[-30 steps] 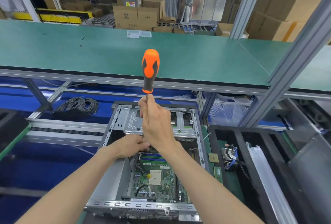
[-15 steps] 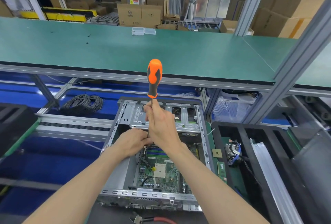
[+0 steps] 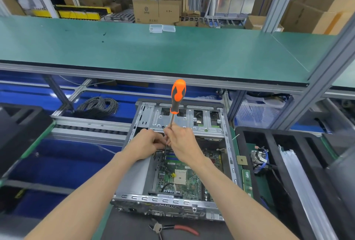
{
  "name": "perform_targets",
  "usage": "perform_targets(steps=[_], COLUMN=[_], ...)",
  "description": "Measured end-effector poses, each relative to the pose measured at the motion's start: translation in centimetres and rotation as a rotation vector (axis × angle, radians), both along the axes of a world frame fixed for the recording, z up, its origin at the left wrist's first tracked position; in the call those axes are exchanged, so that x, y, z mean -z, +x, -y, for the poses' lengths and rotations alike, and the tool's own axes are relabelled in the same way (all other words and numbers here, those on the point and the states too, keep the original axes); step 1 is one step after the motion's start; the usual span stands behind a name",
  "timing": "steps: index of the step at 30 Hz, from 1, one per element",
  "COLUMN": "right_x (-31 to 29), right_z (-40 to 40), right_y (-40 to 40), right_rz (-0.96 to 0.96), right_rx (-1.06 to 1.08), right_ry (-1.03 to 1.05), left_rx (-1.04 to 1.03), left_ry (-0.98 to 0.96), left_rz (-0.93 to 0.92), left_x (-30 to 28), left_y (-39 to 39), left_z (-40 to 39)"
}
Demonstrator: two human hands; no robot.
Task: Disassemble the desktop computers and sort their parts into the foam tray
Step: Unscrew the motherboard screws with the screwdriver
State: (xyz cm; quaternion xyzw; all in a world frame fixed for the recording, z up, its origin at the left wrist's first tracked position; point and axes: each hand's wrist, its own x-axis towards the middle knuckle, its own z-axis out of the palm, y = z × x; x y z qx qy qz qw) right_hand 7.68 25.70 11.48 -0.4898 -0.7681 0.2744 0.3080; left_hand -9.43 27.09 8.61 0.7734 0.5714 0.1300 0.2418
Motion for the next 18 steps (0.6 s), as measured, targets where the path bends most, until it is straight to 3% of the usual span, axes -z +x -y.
perform_targets(steps=[7,12,18], right_x=[-0.2,0.9,1.8], right_z=[-0.5,-0.7,-1.0], right_y=[-0.9,-1.2,-1.1], right_rz=[-0.087,0.059,0.086], right_rx=[0.003,-0.065,-0.043], right_ry=[0.011,0.055,0.008], left_rx=[-0.119,-0.087,-0.098], left_ry=[-0.017,-0.019,0.012], left_rz=[0.26,0.09,0.081], left_x=[-0.1,-0.1,-0.1], left_y=[-0.4,-0.2,0.3], left_z=[0.4,0.4,0.4])
